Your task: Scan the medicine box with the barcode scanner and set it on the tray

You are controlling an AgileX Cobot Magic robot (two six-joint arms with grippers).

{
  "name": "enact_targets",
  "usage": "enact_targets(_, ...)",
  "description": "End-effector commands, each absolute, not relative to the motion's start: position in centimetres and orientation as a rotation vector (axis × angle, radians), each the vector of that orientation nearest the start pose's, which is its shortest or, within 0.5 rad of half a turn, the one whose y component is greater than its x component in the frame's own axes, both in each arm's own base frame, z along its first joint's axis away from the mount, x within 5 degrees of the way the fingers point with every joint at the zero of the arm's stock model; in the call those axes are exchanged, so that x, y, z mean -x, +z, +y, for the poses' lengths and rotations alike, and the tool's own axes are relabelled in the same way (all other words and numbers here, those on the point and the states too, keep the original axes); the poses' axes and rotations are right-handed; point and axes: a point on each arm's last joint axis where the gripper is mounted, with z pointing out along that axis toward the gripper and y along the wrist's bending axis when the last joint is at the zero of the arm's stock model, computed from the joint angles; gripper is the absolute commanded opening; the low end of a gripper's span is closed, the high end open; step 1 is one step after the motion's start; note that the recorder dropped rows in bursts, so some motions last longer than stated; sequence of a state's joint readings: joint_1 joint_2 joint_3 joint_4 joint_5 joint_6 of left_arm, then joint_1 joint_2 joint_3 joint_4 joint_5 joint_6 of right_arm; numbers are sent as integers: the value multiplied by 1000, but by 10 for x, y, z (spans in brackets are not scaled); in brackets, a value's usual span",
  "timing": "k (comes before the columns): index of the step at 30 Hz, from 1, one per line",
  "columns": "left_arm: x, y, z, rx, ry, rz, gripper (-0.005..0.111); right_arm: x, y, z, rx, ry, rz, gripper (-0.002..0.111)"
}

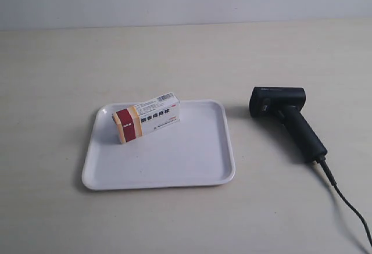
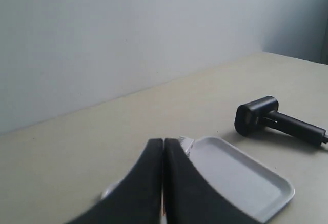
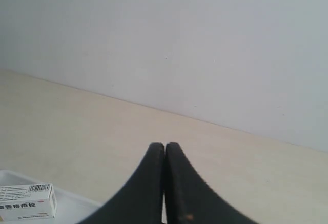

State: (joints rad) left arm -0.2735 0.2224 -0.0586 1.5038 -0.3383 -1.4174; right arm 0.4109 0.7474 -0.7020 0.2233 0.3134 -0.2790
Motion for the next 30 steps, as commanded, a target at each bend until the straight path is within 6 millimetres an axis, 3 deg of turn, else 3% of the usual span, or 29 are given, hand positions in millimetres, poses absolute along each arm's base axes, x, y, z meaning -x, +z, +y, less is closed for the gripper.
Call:
enact_targets(1,-55,221,-45,-553,-378,1492,3,-140,354,67,472,307,1777,0)
enact_targets(4,-59,224,-34,-440,-280,1487,3,-140,354,67,472,307,1777,0)
enact_targets(5,-62,225,-27,-326,-265,1502,3,-140,354,67,472,307,1777,0)
enact_targets(8,-64,223,-20,-305,-156,1518,3,-140,354,67,472,307,1777,0)
enact_targets(15,-63,214,-17,-311,-102,1500,3,-140,354,67,470,309,1777,0)
enact_targets(20,-56,205,-7,-104,-74,1575,3,-140,354,67,470,309,1777,0)
enact_targets(30,-56,195,-1,18,-28,1680,3,-141,354,67,469,309,1774,0)
